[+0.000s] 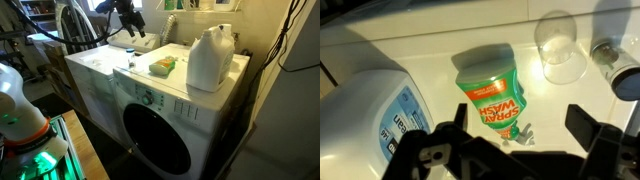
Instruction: Sit up the green bottle
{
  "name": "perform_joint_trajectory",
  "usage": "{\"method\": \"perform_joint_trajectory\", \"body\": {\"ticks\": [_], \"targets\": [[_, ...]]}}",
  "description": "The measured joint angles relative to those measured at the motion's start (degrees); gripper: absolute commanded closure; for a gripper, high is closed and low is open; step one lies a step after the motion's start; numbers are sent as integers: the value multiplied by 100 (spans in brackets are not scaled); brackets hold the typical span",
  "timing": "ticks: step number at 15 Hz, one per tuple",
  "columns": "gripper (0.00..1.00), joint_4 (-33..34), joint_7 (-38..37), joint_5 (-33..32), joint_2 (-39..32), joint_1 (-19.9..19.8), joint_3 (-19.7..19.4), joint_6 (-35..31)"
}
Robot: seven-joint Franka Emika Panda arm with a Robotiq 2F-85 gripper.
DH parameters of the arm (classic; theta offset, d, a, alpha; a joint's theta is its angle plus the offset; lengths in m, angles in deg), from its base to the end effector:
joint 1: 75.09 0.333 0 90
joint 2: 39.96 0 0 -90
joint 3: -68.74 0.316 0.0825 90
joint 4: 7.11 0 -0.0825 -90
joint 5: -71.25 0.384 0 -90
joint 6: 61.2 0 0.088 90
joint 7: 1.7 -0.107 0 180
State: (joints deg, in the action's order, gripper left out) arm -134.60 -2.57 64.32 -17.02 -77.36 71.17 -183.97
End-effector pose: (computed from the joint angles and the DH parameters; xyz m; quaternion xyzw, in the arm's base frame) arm 0.4624 -0.0015 0.5656 0.9853 0.0178 0.1581 0.0623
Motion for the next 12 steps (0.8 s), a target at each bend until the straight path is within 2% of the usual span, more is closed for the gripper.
{"method": "perform_joint_trajectory", "body": {"ticks": [3, 8, 12], "targets": [[0, 574, 233, 0, -657, 14, -33, -413], [0, 1225, 709, -4, -1641, 84, -31, -1567], [0, 1446, 709, -15, -1938, 108, -26, -1691]]}}
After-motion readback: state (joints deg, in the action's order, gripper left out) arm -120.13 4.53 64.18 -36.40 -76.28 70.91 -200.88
